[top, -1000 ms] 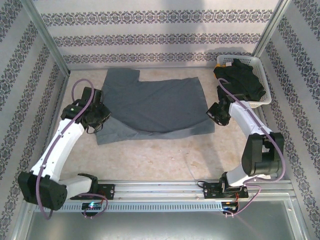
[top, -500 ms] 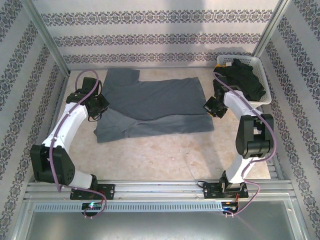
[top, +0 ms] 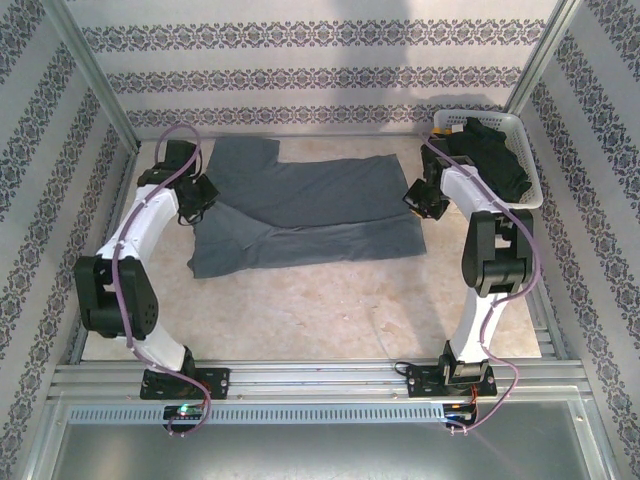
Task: Fold and stack the t-shirts
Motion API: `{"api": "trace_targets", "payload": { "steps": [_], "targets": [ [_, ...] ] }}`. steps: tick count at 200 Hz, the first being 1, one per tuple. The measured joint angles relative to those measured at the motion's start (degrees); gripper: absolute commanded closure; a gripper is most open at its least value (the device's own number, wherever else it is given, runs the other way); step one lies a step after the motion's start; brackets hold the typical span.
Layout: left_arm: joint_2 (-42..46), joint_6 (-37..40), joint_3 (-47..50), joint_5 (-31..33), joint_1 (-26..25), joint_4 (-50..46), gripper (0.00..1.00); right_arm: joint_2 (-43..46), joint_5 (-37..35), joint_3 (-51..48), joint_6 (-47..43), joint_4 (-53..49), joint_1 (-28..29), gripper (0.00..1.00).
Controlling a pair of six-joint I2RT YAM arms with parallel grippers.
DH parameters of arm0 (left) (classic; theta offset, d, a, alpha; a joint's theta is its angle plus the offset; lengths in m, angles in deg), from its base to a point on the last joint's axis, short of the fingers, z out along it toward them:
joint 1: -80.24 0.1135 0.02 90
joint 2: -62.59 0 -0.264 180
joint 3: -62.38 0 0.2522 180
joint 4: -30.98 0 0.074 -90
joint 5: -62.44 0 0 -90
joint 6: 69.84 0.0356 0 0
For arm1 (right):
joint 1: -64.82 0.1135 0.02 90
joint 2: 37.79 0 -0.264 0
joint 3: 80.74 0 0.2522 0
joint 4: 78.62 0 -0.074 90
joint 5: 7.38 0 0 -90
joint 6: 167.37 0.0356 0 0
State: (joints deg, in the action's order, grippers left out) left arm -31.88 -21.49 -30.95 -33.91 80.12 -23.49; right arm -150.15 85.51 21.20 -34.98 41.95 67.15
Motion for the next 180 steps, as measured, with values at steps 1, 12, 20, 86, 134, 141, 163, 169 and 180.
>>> {"api": "trace_targets", "payload": {
  "steps": [1,12,20,86,134,141,163,169,180],
  "targets": [
    [-0.11,0.04,-0.09,-0.07,0.00,0.00,0.75,-0.11,0.02,0.09,-0.13,0.00,0.00,0.70],
    [-2.21,1.20,-1.44,-0.81,0.22,0.04,0.51,-1.79,0.24,1.68,-0.72,-0.48,-0.11,0.58],
    [-3.72,1.81,-2.47,-1.05,0.42,0.07,0.40,-2.73,0.48,2.71,-1.66,-0.87,-0.24,0.53],
    [10.14,0.37,13.53,0.55,1.40,-1.27,0.40,10.64,0.39,-8.07,-5.31,-0.42,-0.74,0.46],
    [18.49,-6.16,35.39,-6.78,9.64,1.99,0.42,24.46,4.74,-28.06,-5.27,7.34,-2.27,0.52],
    [17.84,-6.82,36.79,-7.69,10.86,3.02,0.43,24.17,5.62,-29.64,-5.27,8.55,-2.89,0.53],
    [15.28,-8.39,38.21,-10.29,12.63,6.34,0.47,21.99,7.28,-31.47,-5.25,10.91,-4.11,0.54],
    [14.53,-8.63,38.18,-10.93,12.63,7.54,0.48,21.27,7.41,-31.47,-5.25,11.63,-4.22,0.54],
    [13.27,-9.14,38.18,-11.76,12.63,9.25,0.53,20.26,7.69,-31.47,-5.22,12.76,-4.22,0.55]
  ]
}}
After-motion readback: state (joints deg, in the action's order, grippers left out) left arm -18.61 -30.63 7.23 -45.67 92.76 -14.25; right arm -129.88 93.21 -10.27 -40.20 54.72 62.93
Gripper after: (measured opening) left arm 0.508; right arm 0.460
